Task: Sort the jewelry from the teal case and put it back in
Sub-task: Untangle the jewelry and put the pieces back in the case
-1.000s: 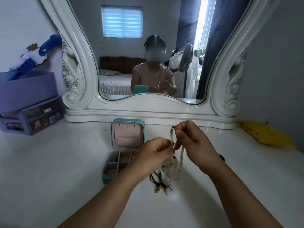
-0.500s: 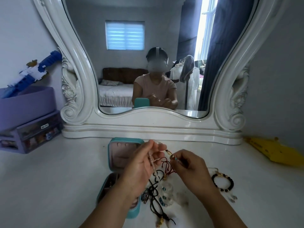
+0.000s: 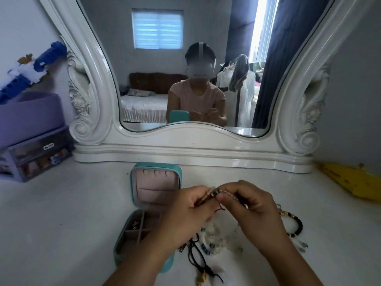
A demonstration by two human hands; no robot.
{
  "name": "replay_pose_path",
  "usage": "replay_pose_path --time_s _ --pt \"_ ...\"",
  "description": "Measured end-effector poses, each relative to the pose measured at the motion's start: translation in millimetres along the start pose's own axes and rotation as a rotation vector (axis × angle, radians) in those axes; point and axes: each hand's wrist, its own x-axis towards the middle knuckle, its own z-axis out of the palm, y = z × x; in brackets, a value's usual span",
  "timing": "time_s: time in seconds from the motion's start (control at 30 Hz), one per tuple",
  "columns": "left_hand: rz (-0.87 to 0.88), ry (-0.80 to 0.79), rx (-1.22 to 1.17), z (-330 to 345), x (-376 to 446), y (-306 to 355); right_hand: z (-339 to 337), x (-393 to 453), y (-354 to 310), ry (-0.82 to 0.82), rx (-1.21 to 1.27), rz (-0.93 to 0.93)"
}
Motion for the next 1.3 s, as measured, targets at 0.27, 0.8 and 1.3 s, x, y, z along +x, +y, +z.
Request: replay_pose_path --time_s 0.27,0.8,1.3 --pt "-0.014 -0.107 -0.819 -22 1 11 2 -1 -5 0.020 0.135 0.124" --pt "-0.209 -0.088 -0.540 -13 -7 17 0 -1 -11 0.013 0.295 0.205" --pt "-0.137 -0.115 -0.296 -10 -9 6 -4 -2 -20 -0.022 0.466 0.207"
